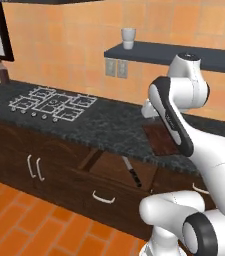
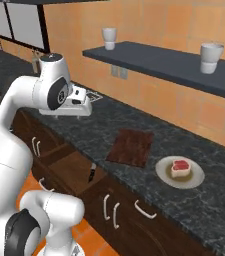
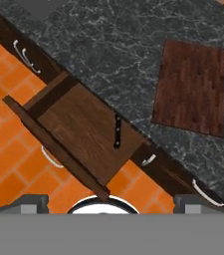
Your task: Pick up the knife from the drawer and place it on the cutting board. Then place the meat from the plate to the cutting board.
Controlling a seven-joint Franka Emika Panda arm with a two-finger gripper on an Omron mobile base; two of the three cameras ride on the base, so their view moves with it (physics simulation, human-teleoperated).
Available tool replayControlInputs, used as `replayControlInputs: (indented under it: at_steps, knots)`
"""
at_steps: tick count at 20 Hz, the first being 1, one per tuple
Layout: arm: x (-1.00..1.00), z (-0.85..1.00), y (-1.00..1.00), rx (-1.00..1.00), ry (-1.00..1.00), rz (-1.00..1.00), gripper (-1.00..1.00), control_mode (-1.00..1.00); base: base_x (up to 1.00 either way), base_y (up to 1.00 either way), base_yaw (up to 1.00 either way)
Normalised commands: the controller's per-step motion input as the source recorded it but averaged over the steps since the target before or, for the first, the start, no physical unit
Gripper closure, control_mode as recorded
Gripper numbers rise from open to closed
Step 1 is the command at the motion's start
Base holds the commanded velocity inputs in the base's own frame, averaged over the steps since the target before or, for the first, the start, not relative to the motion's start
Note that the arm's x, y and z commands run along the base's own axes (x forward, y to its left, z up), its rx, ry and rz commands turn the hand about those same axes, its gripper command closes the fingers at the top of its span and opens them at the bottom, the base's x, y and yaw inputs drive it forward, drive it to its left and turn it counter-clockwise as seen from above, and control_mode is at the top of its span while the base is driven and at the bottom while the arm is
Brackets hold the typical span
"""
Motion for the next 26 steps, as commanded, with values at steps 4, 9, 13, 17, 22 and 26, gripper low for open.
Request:
replayControlInputs:
  at_steps: [4, 9, 13, 17, 22, 26]
  knots:
    - [0.00, 0.00, 0.00, 0.00, 0.00, 0.00, -1.00, 1.00, 0.13, -0.87, 0.31]
    - [0.00, 0.00, 0.00, 0.00, 0.00, 0.00, -1.00, 1.00, 0.47, -0.57, 0.29]
    - [0.00, 0.00, 0.00, 0.00, 0.00, 0.00, -1.00, 1.00, 0.18, -0.52, 0.45]
    - [0.00, 0.00, 0.00, 0.00, 0.00, 0.00, -1.00, 1.00, 0.09, -0.36, 0.45]
    - [0.53, -0.52, -0.17, 0.15, 0.21, 0.34, -1.00, -1.00, 0.00, 0.00, 0.00]
    - [0.77, -0.98, 0.51, 0.01, 0.17, 0.12, -1.00, -1.00, 0.00, 0.00, 0.00]
